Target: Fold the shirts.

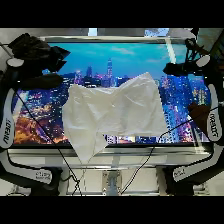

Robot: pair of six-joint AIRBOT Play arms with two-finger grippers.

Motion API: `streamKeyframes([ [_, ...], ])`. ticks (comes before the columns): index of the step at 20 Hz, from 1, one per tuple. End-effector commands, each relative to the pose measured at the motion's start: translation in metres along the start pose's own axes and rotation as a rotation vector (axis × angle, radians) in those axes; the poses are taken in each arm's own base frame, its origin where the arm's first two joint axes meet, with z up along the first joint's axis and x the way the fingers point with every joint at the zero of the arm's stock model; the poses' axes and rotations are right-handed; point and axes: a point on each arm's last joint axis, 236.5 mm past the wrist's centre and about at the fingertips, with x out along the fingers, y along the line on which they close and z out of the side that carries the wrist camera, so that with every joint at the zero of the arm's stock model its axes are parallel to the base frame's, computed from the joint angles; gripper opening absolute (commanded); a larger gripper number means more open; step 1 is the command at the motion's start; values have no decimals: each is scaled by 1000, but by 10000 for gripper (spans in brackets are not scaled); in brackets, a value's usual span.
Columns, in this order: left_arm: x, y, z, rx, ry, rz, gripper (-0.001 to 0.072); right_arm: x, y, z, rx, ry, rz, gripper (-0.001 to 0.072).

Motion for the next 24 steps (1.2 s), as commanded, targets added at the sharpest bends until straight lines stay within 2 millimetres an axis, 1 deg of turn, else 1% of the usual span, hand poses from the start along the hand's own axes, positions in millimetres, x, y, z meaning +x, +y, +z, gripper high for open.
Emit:
streamKeyframes([
  [1, -66, 69, -50, 169, 287, 338, 582, -50, -85, -60, 48, 203, -185, 374],
  [2, -86, 79, -61, 206, 317, 418, 582, -69, -92, -65, 87, 176, -166, 374],
  [3, -100, 81, -70, 219, 298, 458, 582, -87, -94, -75, 132, 148, -130, 374],
  [4, -108, 83, -81, 206, 262, 473, 582, -101, -92, -91, 172, 134, -86, 374],
  [5, -115, 91, -103, 177, 240, 487, 581, -111, -87, -113, 221, 143, -37, 375],
  [6, -122, 104, -135, 116, 246, 506, 582, -118, -77, -142, 264, 165, 29, 383],
  [8, -132, 126, -207, 7, 305, 523, 582, -120, -59, -188, 350, 163, 132, 384],
  [9, -136, 132, -239, -39, 329, 517, 582, -117, -55, -200, 416, 111, 154, 384],
  [10, -139, 136, -262, -73, 335, 509, 583, -113, -49, -210, 458, 73, 180, 384],
  [12, -145, 143, -290, -124, 324, 517, 583, -102, -37, -238, 518, 70, 189, 384],
  [13, -148, 146, -300, -144, 334, 527, 583, -96, -32, -251, 530, 86, 187, 384],
  [14, -150, 149, -311, -181, 354, 536, 584, -92, -27, -256, 541, 86, 190, 384],
  [15, -153, 152, -322, -192, 388, 545, 585, -91, -25, -259, 550, 82, 195, 384],
  [17, -157, 161, -335, -222, 412, 577, 586, -95, -19, -254, 553, 63, 211, 384],
  [21, -160, 178, -338, -229, 397, 631, 585, -103, -13, -247, 532, 32, 216, 384],
  [24, -151, 183, -334, -255, 372, 625, 582, -104, -10, -245, 536, 28, 230, 384],
])
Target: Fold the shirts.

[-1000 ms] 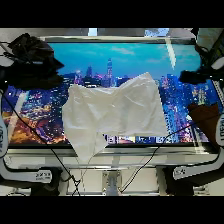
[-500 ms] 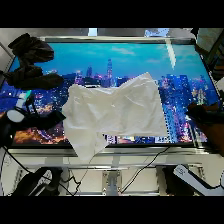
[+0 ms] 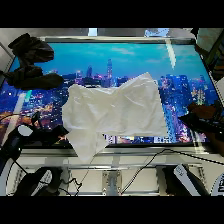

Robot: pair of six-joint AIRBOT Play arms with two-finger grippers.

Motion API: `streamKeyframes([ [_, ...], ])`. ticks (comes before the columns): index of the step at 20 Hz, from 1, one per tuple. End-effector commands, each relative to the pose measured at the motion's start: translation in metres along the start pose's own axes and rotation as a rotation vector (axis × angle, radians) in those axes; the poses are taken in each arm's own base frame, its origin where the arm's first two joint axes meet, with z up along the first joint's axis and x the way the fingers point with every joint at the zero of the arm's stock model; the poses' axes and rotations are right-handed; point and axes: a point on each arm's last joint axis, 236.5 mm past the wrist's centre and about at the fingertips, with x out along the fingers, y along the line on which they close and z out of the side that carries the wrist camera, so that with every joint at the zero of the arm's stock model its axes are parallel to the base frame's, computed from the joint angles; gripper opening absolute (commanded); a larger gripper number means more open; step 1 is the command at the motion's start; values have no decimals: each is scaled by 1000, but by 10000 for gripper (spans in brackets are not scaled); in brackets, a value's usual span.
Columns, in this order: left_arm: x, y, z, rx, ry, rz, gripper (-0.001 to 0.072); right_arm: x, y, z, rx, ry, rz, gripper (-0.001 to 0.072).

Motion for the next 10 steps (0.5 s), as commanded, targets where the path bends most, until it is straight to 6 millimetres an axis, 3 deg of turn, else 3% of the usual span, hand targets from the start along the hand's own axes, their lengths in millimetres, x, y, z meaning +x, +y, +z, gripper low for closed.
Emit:
streamKeyframes([
  [1, 10, 1, 7, -40, -16, -10, 581, -1, 5, -1, 1, -5, 18, 383],
  [8, 39, -13, 8, -87, 36, -105, 559, -1, 7, -3, 2, 2, 26, 383],
  [10, 42, -11, 7, -96, 48, -97, 340, -1, 8, -5, 2, 9, 30, 383],
])
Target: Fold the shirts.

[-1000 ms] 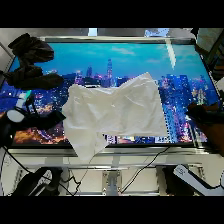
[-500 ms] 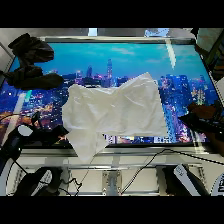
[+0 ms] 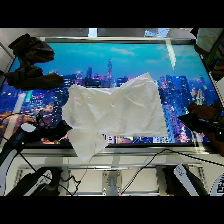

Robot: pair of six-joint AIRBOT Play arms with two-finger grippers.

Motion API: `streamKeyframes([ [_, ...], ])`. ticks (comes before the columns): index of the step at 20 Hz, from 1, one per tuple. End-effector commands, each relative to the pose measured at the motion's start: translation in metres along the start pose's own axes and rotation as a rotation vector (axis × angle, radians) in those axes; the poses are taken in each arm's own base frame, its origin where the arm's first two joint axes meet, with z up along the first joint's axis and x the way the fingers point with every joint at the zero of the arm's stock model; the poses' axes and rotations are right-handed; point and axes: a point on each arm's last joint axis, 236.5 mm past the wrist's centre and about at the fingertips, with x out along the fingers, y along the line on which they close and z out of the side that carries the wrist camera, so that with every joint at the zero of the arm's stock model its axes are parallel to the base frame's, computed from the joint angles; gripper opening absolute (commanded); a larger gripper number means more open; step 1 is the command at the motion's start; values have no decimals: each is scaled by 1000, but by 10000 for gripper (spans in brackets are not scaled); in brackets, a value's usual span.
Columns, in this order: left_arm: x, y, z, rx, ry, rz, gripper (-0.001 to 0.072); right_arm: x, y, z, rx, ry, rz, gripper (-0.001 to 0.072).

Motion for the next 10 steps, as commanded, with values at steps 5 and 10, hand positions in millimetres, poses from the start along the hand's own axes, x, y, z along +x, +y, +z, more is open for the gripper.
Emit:
streamKeyframes([
  [5, 10, 4, 4, -18, -2, -1, 13, -3, -25, -40, 115, 162, -114, 381],
  [10, 10, 3, 3, -14, 3, -3, 13, 19, -36, -90, 144, 346, -166, 383],
])
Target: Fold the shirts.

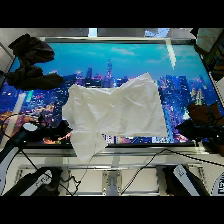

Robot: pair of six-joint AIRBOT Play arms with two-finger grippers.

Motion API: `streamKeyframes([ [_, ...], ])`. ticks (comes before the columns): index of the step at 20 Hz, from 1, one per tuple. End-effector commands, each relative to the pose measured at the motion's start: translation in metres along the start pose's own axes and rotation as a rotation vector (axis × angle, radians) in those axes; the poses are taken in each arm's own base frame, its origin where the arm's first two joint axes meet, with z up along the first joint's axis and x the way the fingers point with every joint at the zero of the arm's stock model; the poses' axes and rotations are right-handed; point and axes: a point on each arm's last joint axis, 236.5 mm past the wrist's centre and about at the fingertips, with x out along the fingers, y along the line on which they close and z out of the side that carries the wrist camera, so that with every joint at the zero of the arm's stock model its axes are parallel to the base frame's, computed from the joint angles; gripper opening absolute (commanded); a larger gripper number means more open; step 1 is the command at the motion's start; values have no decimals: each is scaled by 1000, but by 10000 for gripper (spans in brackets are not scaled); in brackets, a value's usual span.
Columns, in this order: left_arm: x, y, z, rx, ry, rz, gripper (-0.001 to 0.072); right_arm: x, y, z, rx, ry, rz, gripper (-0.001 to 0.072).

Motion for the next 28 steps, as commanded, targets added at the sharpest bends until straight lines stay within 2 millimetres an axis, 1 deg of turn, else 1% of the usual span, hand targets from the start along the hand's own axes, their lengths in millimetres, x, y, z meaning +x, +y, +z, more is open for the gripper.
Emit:
streamKeyframes([
  [1, 0, 1, 1, 8, -2, 4, 13, 25, -6, -26, 43, 119, -11, 383],
  [4, 0, 0, -7, 26, 32, -2, 13, 34, -10, -25, 74, 133, 1, 383],
  [7, 0, -1, -8, 26, 37, -3, 13, 42, -18, -24, 96, 151, -10, 383],
  [13, 0, -4, -10, 15, 43, -16, 13, 62, -28, -17, 138, 165, 4, 383],
  [18, 0, -7, -10, 2, 44, -30, 13, 76, -24, -1, 166, 128, 64, 382],
  [20, 0, -9, -11, -5, 47, -38, 13, 82, -22, 1, 177, 129, 92, 369],
  [21, 0, -10, -10, -10, 46, -43, 13, 85, -20, 0, 178, 136, 106, 326],
  [22, 0, -10, -10, -10, 46, -43, 13, 86, -18, 1, 174, 136, 118, 230],
  [23, 0, -10, -10, -11, 46, -44, 13, 86, -16, 3, 159, 127, 131, 151],
  [25, 0, -12, -10, -15, 45, -49, 13, 85, -8, 8, 134, 108, 168, 39],
  [27, -1, -16, -8, -33, 36, -67, 13, 84, 0, 9, 120, 105, 200, 39],
  [28, -1, -22, -5, -53, 25, -92, 13, 81, 5, 8, 108, 107, 221, 39],
])
